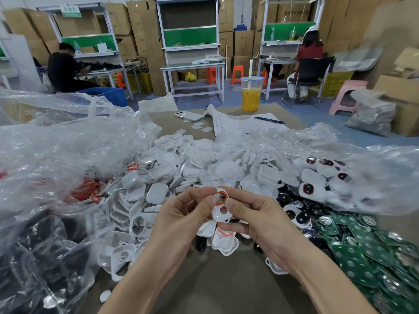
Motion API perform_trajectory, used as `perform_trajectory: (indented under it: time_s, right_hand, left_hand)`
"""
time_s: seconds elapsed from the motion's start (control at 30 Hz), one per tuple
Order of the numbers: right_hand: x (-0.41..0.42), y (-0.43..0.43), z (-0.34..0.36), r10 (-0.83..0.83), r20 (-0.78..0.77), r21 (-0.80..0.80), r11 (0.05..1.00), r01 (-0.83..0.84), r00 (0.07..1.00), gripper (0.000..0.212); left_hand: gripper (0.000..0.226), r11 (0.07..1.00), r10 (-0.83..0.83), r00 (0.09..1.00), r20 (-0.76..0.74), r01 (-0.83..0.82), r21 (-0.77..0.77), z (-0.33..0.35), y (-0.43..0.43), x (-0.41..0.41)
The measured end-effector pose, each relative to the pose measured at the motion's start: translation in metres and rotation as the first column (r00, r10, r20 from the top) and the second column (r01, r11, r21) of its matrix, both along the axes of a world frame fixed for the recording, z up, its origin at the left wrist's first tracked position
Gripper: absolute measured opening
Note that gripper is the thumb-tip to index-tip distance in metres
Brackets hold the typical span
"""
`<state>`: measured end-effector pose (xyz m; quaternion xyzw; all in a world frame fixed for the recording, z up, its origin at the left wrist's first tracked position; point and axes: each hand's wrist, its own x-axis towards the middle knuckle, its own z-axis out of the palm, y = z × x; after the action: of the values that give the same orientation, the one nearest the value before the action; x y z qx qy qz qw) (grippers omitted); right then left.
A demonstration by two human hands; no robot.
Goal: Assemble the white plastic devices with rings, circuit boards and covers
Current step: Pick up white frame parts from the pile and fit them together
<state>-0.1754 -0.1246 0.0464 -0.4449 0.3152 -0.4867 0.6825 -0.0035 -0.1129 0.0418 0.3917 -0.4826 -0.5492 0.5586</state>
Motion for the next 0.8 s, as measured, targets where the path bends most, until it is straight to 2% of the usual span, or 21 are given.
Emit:
perform_trajectory:
  time_s: [0.23, 0.8]
  right_hand:
    - [0.0000, 0.0002, 0.0000, 0.006, -0.003, -0.010, 1.000, -0.006, 1.000, 0.029]
    - [-0.0015, -0.0026, -0.0061, 0.016, -0.030, -0.069, 0.997, -0.018, 0.999, 0.033]
  left_hand:
    - [0.037, 1.000, 0.003, 1.000, 0.013, -0.003, -0.006, -0.0018, -0.0015, 0.0007]
    - [0.038, 1.000, 0.010, 1.000, -0.003, -0.010, 0.012, -0.0002, -0.0006, -0.0016]
